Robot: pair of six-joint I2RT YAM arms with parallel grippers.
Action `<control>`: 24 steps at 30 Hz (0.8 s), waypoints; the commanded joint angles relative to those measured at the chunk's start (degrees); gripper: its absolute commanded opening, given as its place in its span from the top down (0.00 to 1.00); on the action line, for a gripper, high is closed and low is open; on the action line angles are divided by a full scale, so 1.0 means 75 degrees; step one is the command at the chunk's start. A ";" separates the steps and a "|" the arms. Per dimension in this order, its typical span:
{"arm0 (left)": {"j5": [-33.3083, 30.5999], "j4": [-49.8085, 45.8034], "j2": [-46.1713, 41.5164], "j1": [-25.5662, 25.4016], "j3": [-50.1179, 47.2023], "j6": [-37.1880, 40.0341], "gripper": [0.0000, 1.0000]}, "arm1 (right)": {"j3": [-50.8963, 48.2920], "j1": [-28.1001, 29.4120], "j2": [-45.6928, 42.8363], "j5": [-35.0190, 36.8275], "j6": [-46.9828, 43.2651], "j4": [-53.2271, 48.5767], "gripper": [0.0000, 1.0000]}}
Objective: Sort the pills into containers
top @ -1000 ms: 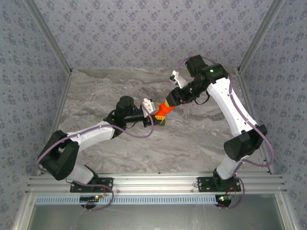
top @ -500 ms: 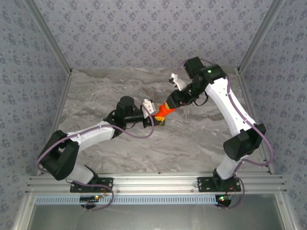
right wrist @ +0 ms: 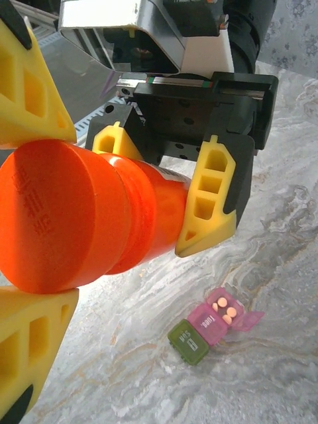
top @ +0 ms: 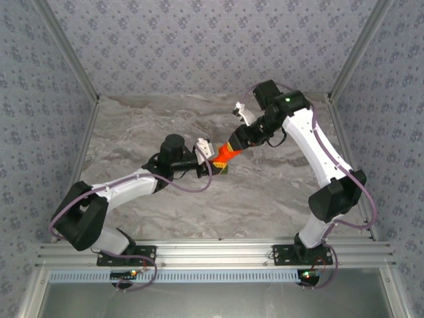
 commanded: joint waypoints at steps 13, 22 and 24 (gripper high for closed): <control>-0.0897 0.0491 -0.0511 -0.0128 0.0208 0.0883 1.00 | -0.0821 0.0313 -0.0012 -0.1013 0.1852 0.0939 0.66; -0.1165 0.0910 -0.0547 -0.0128 0.0072 0.0818 1.00 | -0.2253 0.0396 -0.0697 -0.1867 0.5227 0.3601 0.63; -0.1208 0.0943 -0.0538 -0.0135 0.0070 0.0774 1.00 | -0.2339 0.0382 -0.0755 -0.2028 0.5649 0.3986 0.59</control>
